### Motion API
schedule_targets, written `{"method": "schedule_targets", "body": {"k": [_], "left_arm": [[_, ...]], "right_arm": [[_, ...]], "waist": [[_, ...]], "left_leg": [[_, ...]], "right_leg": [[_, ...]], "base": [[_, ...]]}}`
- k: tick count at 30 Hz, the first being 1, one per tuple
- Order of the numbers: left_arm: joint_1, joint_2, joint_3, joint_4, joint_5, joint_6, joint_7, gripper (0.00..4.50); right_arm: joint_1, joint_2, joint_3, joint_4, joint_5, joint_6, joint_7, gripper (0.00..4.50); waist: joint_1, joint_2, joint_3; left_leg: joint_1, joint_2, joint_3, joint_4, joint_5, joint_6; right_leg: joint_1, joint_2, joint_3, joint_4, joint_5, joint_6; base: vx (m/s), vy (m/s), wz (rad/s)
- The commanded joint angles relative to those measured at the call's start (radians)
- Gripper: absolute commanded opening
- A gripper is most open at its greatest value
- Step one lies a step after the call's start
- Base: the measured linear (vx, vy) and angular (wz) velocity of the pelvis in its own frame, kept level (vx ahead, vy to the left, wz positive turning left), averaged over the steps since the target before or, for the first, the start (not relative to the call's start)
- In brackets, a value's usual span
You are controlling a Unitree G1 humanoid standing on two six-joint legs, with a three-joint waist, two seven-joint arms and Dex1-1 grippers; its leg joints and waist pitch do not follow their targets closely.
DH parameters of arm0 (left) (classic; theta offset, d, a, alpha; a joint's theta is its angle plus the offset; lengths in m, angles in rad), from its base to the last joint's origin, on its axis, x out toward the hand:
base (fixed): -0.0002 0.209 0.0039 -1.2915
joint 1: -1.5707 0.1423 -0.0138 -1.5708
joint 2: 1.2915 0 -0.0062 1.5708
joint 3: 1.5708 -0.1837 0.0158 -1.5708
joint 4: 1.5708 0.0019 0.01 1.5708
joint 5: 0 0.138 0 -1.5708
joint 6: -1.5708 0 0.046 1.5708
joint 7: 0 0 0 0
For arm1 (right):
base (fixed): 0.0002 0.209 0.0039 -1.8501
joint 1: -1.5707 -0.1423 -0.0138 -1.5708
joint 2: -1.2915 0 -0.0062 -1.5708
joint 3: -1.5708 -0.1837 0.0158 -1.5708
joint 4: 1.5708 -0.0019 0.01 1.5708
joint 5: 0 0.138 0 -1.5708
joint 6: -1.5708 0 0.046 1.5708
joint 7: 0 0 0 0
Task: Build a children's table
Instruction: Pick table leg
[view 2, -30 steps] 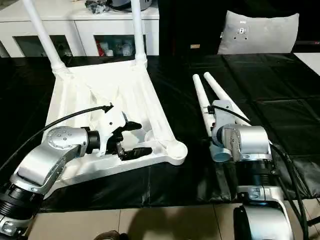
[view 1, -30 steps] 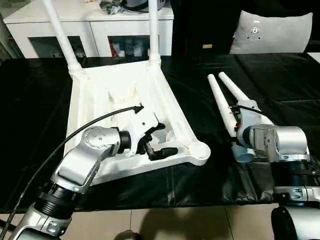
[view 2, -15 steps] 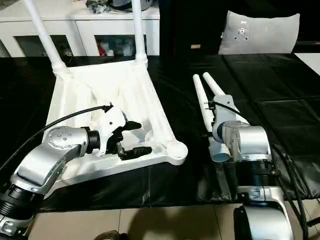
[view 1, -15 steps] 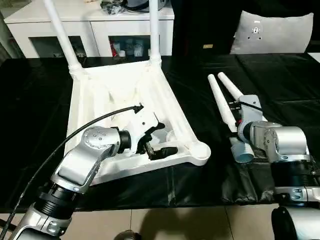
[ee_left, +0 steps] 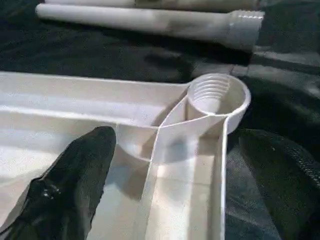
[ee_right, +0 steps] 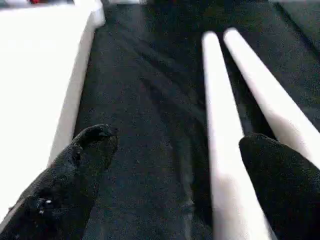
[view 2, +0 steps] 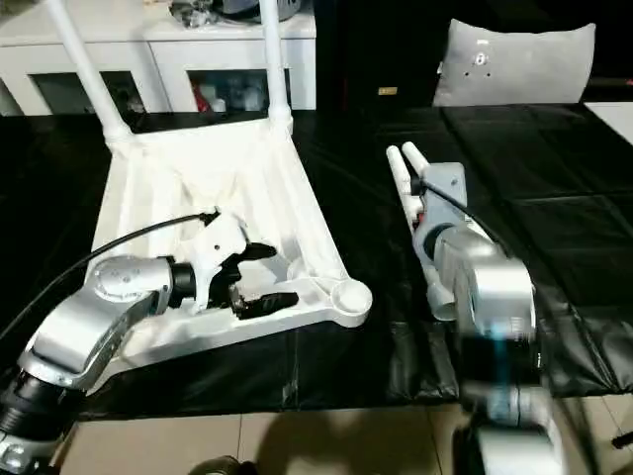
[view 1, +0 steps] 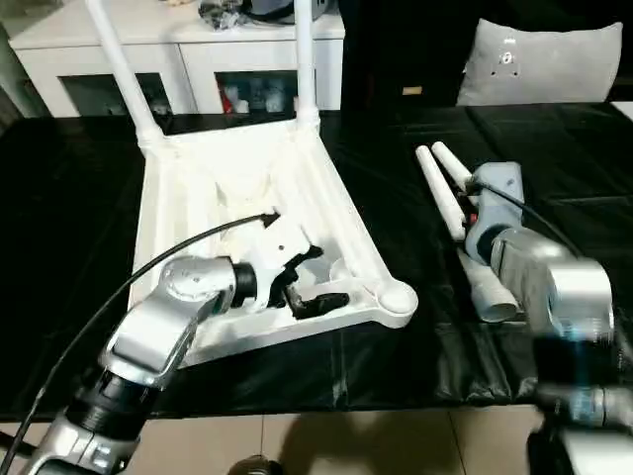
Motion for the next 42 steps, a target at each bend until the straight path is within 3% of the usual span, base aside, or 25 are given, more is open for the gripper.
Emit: {"method": "schedule_targets", "body": {"k": [1,7,14,15,17,18,19,20,21,22,23,24,25,26,27,28,29,30,32,33,35,37,38,40,42], "left_arm": [[-0.007,-0.004,0.011,-0.011,0.003,0.012,0.015,4.48],[0.012,0.006,-0.001,-0.035,0.009,0.02,0.013,4.48],[0.015,-0.114,0.109,0.003,0.021,-0.028,0.232,4.48],[0.015,-0.118,0.106,-0.003,0.024,-0.008,0.241,4.48],[0.011,-0.121,0.099,-0.001,0.035,0.017,0.257,4.48],[0.008,-0.124,0.088,0.002,0.045,0.015,0.263,4.48],[0.006,-0.124,0.083,0.003,0.048,0.015,0.265,4.48],[0.001,-0.126,0.08,0.011,0.053,0.034,0.272,4.48],[-0.004,-0.129,0.08,0.022,0.058,0.041,0.283,4.48],[-0.006,-0.135,0.083,0.033,0.067,0.032,0.294,4.48],[-0.006,-0.146,0.094,0.04,0.062,0.037,0.303,4.48],[-0.007,-0.152,0.102,0.041,0.062,0.043,0.315,4.48],[-0.007,-0.154,0.105,0.041,0.061,0.049,0.325,4.48],[-0.008,-0.154,0.106,0.04,0.061,0.051,0.331,4.48],[-0.009,-0.15,0.103,0.037,0.061,0.054,0.333,4.48],[-0.008,-0.15,0.103,0.036,0.062,0.057,0.335,4.48],[-0.008,-0.148,0.103,0.035,0.063,0.061,0.337,4.48],[-0.008,-0.147,0.105,0.035,0.065,0.064,0.341,4.48],[-0.008,-0.146,0.105,0.036,0.066,0.066,0.343,4.48],[-0.012,-0.147,0.109,0.042,0.07,0.069,0.348,4.48],[-0.013,-0.149,0.112,0.044,0.074,0.071,0.353,4.48],[-0.012,-0.151,0.114,0.042,0.075,0.075,0.355,4.48],[-0.012,-0.151,0.115,0.042,0.075,0.077,0.357,4.48],[-0.011,-0.151,0.115,0.041,0.075,0.08,0.358,4.48],[-0.008,-0.147,0.113,0.039,0.073,0.085,0.362,4.48]], "right_arm": [[0.028,0.009,-0.009,-0.023,0.018,-0.006,0.011,4.32],[0.058,0.019,0.028,-0.056,0.015,-0.002,0.03,4.32],[0.102,0.044,0.089,-0.124,0.017,-0.171,0.071,4.32],[0.107,0.049,0.095,-0.138,0.021,-0.168,0.079,4.32],[0.11,0.055,0.099,-0.149,0.023,-0.158,0.078,4.32],[0.11,0.063,0.091,-0.156,0.034,-0.151,0.076,4.32],[0.11,0.065,0.088,-0.157,0.037,-0.149,0.075,4.32],[0.109,0.065,0.087,-0.158,0.038,-0.148,0.074,4.32],[0.11,0.065,0.086,-0.157,0.042,-0.149,0.074,4.32],[0.114,0.064,0.084,-0.153,0.038,-0.159,0.064,4.32],[0.116,0.064,0.082,-0.15,0.036,-0.168,0.057,4.32],[0.117,0.075,0.067,-0.153,0.053,-0.155,0.054,4.32],[0.119,0.081,0.06,-0.158,0.06,-0.148,0.053,4.32],[0.12,0.085,0.056,-0.161,0.064,-0.143,0.053,4.32],[0.126,0.086,0.06,-0.168,0.062,-0.134,0.056,4.32],[0.128,0.087,0.061,-0.169,0.061,-0.132,0.056,4.32],[0.131,0.089,0.062,-0.171,0.061,-0.128,0.054,4.32],[0.132,0.092,0.062,-0.17,0.063,-0.123,0.052,4.32],[0.132,0.093,0.062,-0.17,0.064,-0.12,0.052,4.32],[0.132,0.092,0.066,-0.168,0.065,-0.121,0.05,4.32],[0.132,0.088,0.069,-0.166,0.068,-0.119,0.05,4.32],[0.132,0.085,0.071,-0.164,0.069,-0.114,0.049,4.32],[0.132,0.083,0.071,-0.163,0.068,-0.111,0.049,4.32],[0.132,0.082,0.069,-0.163,0.07,-0.108,0.051,4.32],[0.131,0.081,0.068,-0.166,0.068,-0.102,0.053,4.32]], "waist": [[0.0,-0.001,-0.068],[-0.002,-0.002,-0.068],[-0.002,-0.006,-0.066],[0.003,0.001,-0.066],[-0.016,0.018,-0.08],[-0.036,0.03,-0.07],[-0.046,0.041,-0.073],[-0.064,0.055,-0.067],[-0.063,0.054,-0.062],[-0.057,0.05,-0.058],[-0.053,0.034,-0.053],[-0.059,-0.001,-0.055],[-0.055,-0.031,-0.047],[0.003,-0.052,-0.05],[0.024,-0.053,-0.026],[0.043,-0.042,-0.036],[0.046,-0.051,-0.043],[0.051,-0.03,-0.064],[0.037,-0.007,-0.081],[0.025,0.013,-0.086],[0.011,0.011,-0.076],[0.027,-0.023,-0.06],[0.046,-0.018,-0.049],[0.044,-0.008,-0.053],[0.031,0.006,-0.064]], "left_leg": [[0.031,0.045,-0.023,-0.069,-0.205,-0.048],[0.029,0.046,-0.024,-0.071,-0.21,-0.045],[0.028,0.047,-0.023,-0.068,-0.222,-0.035],[-0.023,0.024,-0.067,-0.093,-0.221,0.063],[-0.001,0.033,-0.108,-0.072,-0.209,0.131],[-0.005,0.057,-0.158,-0.093,-0.248,0.152],[0.01,0.073,-0.193,-0.105,-0.287,0.153],[0.043,0.099,-0.266,-0.131,-0.363,0.165],[0.048,0.104,-0.303,-0.152,-0.442,0.141],[0.04,0.097,-0.311,-0.166,-0.497,0.108],[0.008,0.058,-0.312,-0.187,-0.597,0.045],[0.039,0.043,-0.241,-0.121,-0.56,0.038],[0.031,-0.027,-0.187,-0.021,-0.493,0.03],[-0.024,-0.086,-0.069,0.182,-0.247,0.085],[-0.082,-0.079,-0.076,0.166,-0.106,0.069],[-0.066,-0.072,-0.082,0.135,-0.081,0.06],[-0.055,-0.061,-0.087,0.086,-0.067,0.074],[-0.041,-0.034,-0.101,0.031,-0.049,0.098],[0.004,0.028,-0.123,-0.002,-0.003,0.14],[0.027,0.114,-0.162,-0.027,0.001,0.184],[0.04,0.17,-0.194,-0.041,-0.048,0.222],[-0.002,0.033,-0.113,-0.002,-0.105,0.105],[0.006,-0.01,-0.08,0.014,-0.071,0.062],[0.007,0.014,-0.082,-0.019,-0.048,0.063],[0.031,0.073,-0.109,-0.039,-0.073,0.071]], "right_leg": [[0.036,-0.061,0.045,-0.075,-0.106,-0.164],[0.035,-0.063,0.045,-0.075,-0.127,-0.161],[0.036,-0.066,0.046,-0.083,-0.146,-0.153],[0.07,-0.077,-0.016,-0.066,-0.128,-0.165],[0.059,-0.066,-0.045,-0.062,-0.049,-0.2],[0.063,-0.036,-0.06,-0.035,-0.022,-0.217],[0.056,-0.015,-0.067,-0.013,-0.039,-0.223],[0.023,0.015,-0.061,0.042,-0.139,-0.219],[0.007,0.026,-0.04,0.082,-0.206,-0.209],[0.0,0.03,-0.025,0.097,-0.204,-0.198],[0.012,0.028,0.008,0.1,-0.198,-0.192],[-0.004,-0.011,0.058,-0.011,-0.231,-0.255],[-0.005,-0.051,0.071,-0.106,-0.323,-0.343],[0.041,-0.094,0.093,-0.151,-0.497,-0.342],[0.081,-0.105,0.106,-0.123,-0.475,-0.099],[0.075,-0.107,0.124,-0.121,-0.456,0.006],[0.098,-0.11,0.115,-0.107,-0.392,0.164],[0.112,-0.084,0.096,-0.096,-0.183,0.203],[0.085,-0.044,0.043,-0.073,0.042,0.232],[0.067,-0.078,0.037,-0.043,0.078,0.184],[0.04,-0.135,0.075,-0.01,0.048,0.067],[0.08,-0.128,0.077,-0.089,-0.085,0.061],[0.075,-0.104,0.062,-0.13,-0.333,0.107],[0.075,-0.062,0.04,-0.133,-0.374,0.117],[0.061,-0.059,0.033,-0.112,-0.24,0.064]], "base": [[0.0,0.0,0.0],[0.0,0.0,0.0],[0.0,0.0,0.0],[-0.017,-0.011,0.21],[-0.008,-0.017,0.35],[0.01,-0.046,0.53],[0.01,-0.046,0.53],[-0.01,-0.083,0.53],[-0.012,-0.132,0.68],[-0.012,-0.132,0.68],[-0.02,-0.189,0.77],[-0.026,-0.247,0.59],[-0.026,-0.247,0.59],[0.028,-0.252,0.15],[0.014,-0.223,-0.05],[0.014,-0.223,-0.05],[-0.039,-0.179,-0.02],[-0.026,-0.132,0.02],[-0.023,-0.117,0.04],[-0.012,-0.053,-0.01],[-0.006,-0.026,-0.01],[0.0,0.0,0.0],[0.0,0.0,0.0],[0.0,0.0,0.0],[-0.004,0.027,0.01]]}}
